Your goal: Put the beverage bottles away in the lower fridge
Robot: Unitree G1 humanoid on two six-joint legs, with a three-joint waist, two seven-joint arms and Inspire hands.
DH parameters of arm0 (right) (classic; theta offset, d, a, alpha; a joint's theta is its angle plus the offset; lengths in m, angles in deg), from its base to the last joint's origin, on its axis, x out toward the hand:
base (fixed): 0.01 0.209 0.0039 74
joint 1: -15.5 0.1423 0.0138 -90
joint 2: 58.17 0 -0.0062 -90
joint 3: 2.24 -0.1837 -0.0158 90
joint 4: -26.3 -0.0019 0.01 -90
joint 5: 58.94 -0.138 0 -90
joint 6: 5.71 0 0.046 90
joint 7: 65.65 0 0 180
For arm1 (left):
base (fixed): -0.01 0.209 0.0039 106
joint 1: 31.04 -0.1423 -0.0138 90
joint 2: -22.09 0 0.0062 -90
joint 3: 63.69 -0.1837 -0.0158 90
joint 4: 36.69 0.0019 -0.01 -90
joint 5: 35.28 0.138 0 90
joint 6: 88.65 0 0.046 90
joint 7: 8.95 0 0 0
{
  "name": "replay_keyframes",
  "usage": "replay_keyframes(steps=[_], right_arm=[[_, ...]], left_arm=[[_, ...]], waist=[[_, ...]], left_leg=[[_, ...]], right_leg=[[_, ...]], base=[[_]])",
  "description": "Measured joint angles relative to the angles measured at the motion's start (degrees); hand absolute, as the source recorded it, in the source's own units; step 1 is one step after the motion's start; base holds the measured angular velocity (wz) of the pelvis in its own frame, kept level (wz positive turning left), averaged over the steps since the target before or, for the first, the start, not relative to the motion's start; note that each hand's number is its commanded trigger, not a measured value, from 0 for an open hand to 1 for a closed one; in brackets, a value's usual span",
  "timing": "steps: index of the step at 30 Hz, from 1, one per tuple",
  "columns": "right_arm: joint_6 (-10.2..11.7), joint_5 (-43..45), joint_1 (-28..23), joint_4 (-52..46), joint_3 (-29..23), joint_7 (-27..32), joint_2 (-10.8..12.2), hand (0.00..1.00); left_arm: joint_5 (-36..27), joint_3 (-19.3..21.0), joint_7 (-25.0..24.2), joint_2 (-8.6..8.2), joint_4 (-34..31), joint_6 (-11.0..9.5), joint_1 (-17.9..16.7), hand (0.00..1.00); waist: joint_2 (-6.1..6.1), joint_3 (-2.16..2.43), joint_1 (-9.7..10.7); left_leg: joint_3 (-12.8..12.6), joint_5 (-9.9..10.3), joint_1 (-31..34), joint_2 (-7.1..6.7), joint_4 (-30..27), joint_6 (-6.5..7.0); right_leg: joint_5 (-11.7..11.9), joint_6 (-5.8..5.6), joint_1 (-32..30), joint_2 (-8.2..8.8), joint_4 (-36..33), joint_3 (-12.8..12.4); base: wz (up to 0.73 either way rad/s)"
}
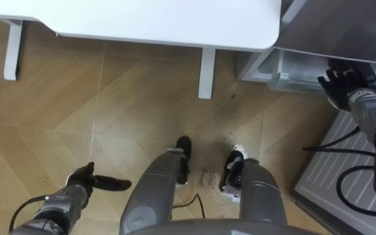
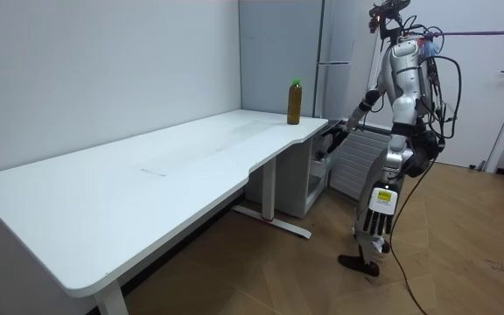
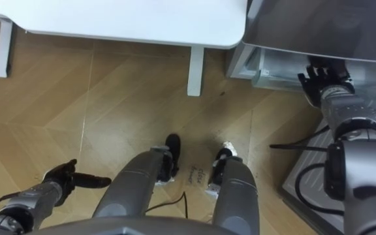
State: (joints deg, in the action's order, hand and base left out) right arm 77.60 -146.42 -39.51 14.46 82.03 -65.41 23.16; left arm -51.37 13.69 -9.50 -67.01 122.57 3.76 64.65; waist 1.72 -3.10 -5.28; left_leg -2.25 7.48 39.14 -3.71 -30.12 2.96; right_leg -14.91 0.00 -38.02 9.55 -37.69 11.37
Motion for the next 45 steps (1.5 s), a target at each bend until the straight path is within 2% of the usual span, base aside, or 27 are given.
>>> replay_keyframes(steps=[11,21,26,28,31,38,45], right_arm=[[0.01,0.08,-0.10,0.00,0.01,-0.01,0.00,0.00],[0.01,0.58,-1.08,0.31,0.01,0.09,0.01,0.00],[0.08,2.30,-3.08,0.30,0.01,-0.28,0.02,0.00],[0.10,2.41,-4.89,0.07,-0.03,-0.85,0.10,0.00],[0.37,2.40,-6.62,-0.06,0.05,-2.39,0.42,0.00],[1.18,2.57,-11.57,-0.10,0.03,-6.84,2.29,0.00],[1.98,6.56,-18.82,-0.61,0.30,-11.29,4.33,0.00]], left_arm=[[-0.03,-0.02,0.29,0.00,-0.06,0.02,-0.05,0.00],[0.04,-0.05,0.35,-0.02,0.13,0.13,-0.29,0.00],[0.42,0.10,-0.13,-0.20,-0.22,0.20,-0.17,0.00],[1.00,0.83,-0.21,-0.44,-0.15,0.15,-0.33,0.00],[0.97,1.28,-0.40,-0.63,-0.58,0.15,-0.81,0.00],[0.82,1.32,-2.55,-0.95,-0.56,-0.75,-1.42,0.00],[2.34,3.66,-2.87,-1.69,-1.05,-1.04,-1.98,0.00]], waist=[[-0.12,0.12,0.03],[-0.44,0.31,-0.34],[-0.65,0.43,-0.75],[-1.18,0.84,-0.97],[-1.59,1.13,-1.22],[-1.94,1.46,-0.89],[-1.83,1.76,0.78]], left_leg=[[0.06,0.00,-0.29,0.24,-0.43,0.01],[0.60,-0.02,-2.14,0.37,0.80,0.02],[0.64,-0.11,-4.83,0.54,2.70,0.01],[0.77,-0.11,-6.52,0.97,3.88,0.00],[0.72,-0.14,-8.67,1.02,5.61,-0.05],[0.53,-0.31,-15.98,1.17,10.53,-0.22],[0.46,-0.30,-21.58,1.24,13.88,-0.21]], right_leg=[[0.33,0.02,0.62,-0.29,0.23,0.01],[1.01,-0.16,3.04,-0.80,2.39,0.44],[1.14,-0.29,5.91,-1.03,4.46,0.89],[1.58,-0.33,8.19,-1.60,6.65,1.40],[1.93,-0.45,10.35,-1.80,8.43,1.52],[3.06,-0.90,17.81,-2.82,14.66,1.59],[3.93,-1.39,24.04,-3.50,19.30,1.96]], base=[[0.00],[0.00],[0.01],[0.00],[-0.01],[-0.03],[0.00]])
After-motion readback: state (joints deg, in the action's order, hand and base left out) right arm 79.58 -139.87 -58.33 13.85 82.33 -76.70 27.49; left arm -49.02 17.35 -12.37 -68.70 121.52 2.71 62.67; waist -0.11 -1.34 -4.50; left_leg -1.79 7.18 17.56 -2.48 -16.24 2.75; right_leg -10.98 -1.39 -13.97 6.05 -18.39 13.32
